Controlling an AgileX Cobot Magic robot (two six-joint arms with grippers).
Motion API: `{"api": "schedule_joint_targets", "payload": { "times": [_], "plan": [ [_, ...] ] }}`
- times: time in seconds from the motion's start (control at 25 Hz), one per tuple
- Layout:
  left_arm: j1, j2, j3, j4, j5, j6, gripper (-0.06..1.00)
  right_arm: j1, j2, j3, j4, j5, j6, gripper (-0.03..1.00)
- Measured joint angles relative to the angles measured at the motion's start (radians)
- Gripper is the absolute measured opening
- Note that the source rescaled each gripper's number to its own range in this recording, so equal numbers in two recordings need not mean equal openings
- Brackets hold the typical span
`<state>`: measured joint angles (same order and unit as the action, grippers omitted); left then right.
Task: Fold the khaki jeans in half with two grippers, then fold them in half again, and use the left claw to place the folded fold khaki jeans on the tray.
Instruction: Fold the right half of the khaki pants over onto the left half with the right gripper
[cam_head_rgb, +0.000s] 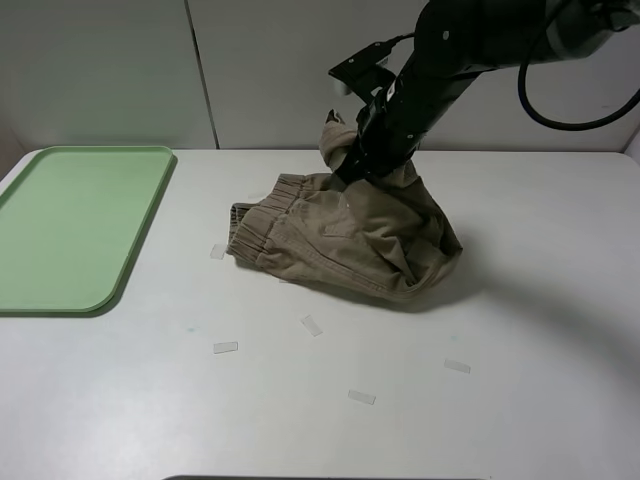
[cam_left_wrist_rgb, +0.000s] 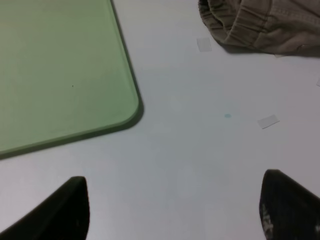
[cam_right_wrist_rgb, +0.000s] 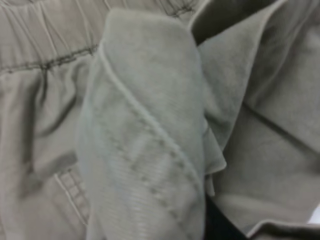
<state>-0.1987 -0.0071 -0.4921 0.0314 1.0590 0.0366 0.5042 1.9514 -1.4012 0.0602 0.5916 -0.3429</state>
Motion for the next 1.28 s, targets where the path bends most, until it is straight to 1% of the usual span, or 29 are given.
{"api": "schedule_joint_targets", "payload": {
  "times": [0.16,0.24,0.44,0.56,0.64,0.76,0.8,1.08,1.2,1.28],
  "plan": [
    [0.0,0.0,0.0,0.0,0.0,0.0,0.73,-0.068,0.0,-0.005,-0.003,0.071,0.021,0.06],
    [0.0,0.0,0.0,0.0,0.0,0.0,0.73,-0.114,0.0,-0.006,-0.003,0.125,0.062,0.06],
    [0.0,0.0,0.0,0.0,0.0,0.0,0.73,-0.234,0.0,-0.007,-0.003,0.269,0.223,0.06],
    [0.0,0.0,0.0,0.0,0.0,0.0,0.73,-0.285,0.0,-0.007,0.003,0.348,0.273,0.06],
    [0.0,0.0,0.0,0.0,0.0,0.0,0.73,-0.31,0.0,-0.007,0.015,0.381,0.299,0.06],
    [0.0,0.0,0.0,0.0,0.0,0.0,0.73,-0.317,0.0,-0.007,0.025,0.395,0.316,0.06],
    [0.0,0.0,0.0,0.0,0.0,0.0,0.73,-0.317,-0.004,-0.007,0.049,0.394,0.327,0.06],
    [0.0,0.0,0.0,0.076,0.0,0.0,0.73,-0.287,-0.045,-0.007,0.136,0.35,0.432,0.06],
    [0.0,0.0,0.0,0.082,0.0,0.0,0.73,-0.282,-0.052,-0.007,0.19,0.339,0.48,0.06],
    [0.0,0.0,0.0,0.083,0.0,0.0,0.73,-0.282,-0.052,-0.007,0.225,0.321,0.491,0.06]
  ]
}}
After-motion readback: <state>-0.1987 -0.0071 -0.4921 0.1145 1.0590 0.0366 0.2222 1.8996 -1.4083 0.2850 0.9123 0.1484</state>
